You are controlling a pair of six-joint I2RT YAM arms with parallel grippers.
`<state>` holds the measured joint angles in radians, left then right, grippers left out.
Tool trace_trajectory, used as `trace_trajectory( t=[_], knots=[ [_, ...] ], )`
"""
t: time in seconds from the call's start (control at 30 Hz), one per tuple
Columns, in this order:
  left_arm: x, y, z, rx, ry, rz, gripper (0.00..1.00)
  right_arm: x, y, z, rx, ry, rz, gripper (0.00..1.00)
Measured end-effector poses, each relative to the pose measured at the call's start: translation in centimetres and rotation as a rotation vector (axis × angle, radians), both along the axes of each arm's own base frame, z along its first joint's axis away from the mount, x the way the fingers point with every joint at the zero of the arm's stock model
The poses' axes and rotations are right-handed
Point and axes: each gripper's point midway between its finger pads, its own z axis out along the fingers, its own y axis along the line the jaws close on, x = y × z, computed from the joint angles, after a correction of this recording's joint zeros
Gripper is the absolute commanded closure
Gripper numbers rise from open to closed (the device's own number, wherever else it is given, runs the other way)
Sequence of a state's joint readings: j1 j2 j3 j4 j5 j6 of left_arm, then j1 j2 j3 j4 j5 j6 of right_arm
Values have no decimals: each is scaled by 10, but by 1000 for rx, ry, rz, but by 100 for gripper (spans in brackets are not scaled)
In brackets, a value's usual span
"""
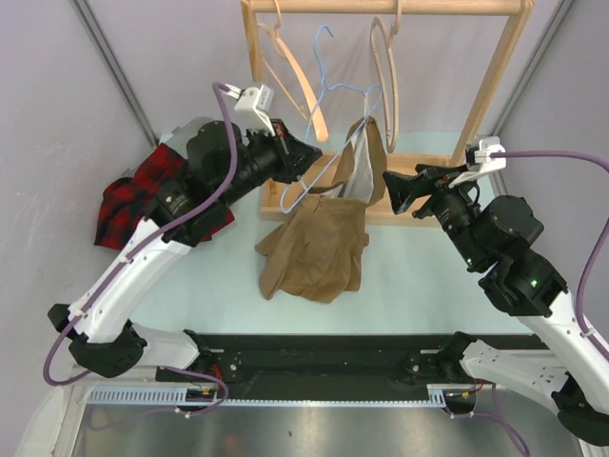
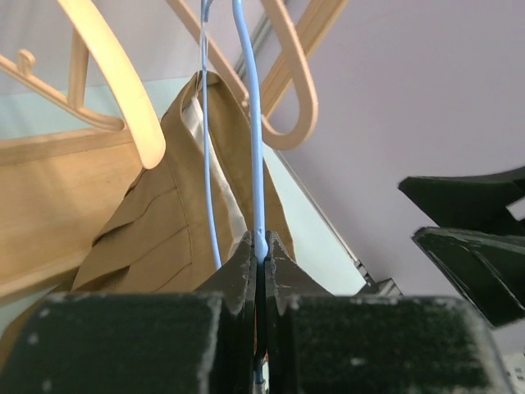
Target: Place the skirt on the hanger
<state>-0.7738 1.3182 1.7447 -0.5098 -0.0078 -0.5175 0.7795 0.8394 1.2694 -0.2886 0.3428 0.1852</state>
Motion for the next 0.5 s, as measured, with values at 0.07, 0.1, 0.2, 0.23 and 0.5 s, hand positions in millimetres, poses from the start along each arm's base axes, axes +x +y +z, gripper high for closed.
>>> trace_trajectory(
  t=[0.07, 0.1, 0.2, 0.23, 0.5],
  knots=[
    [2, -4, -6, 1, 5, 29, 100, -1, -3, -1, -1, 2, -8, 24],
    [3, -5, -8, 5, 5, 51, 100, -2, -5, -1, -1, 3, -13, 24],
    [8, -10, -7, 8, -8, 115, 100, -3, -12, -1, 2, 4, -35, 24],
    [11, -12, -5, 9, -13, 138, 100, -4, -14, -1, 2, 5, -42, 24],
    [59, -50, 28, 37, -91, 326, 100, -8, -27, -3, 4, 10, -83, 24]
  ],
)
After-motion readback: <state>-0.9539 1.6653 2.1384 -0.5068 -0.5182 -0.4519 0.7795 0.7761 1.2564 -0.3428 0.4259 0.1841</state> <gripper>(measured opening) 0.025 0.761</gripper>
